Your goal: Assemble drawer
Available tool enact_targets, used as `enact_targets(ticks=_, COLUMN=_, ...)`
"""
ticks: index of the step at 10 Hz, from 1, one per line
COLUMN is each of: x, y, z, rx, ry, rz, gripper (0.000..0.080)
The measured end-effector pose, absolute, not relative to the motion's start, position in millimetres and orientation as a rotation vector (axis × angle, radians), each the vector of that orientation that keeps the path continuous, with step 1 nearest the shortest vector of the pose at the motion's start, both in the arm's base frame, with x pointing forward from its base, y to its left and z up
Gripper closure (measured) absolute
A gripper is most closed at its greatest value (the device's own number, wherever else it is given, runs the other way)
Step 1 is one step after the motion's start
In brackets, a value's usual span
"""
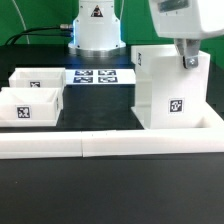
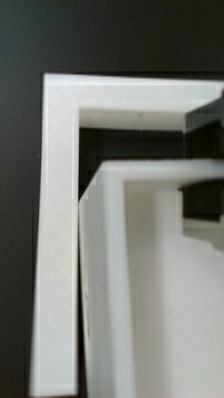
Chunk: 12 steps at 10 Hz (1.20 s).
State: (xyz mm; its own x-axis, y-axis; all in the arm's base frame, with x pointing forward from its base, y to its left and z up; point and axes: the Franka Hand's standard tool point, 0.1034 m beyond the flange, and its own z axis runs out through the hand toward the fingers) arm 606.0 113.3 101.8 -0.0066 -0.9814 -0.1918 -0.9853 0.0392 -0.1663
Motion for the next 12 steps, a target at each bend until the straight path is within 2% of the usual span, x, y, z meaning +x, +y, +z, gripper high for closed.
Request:
enact_targets(ticks=6, x=651.0, y=112.8, z=102.5, rx=-1.991, ry=2.079, rz=0.066, gripper=0.0754)
enact_targets(ticks=11, x=653.7, y=115.4, z=102.2, rx=-2.014, ry=2.061, rz=0.069, gripper=0.0754)
enact_targets(ticks=12, x=653.5, y=115.9, z=102.1, rx=-2.019, ry=2.056, rz=0.068, gripper=0.0508)
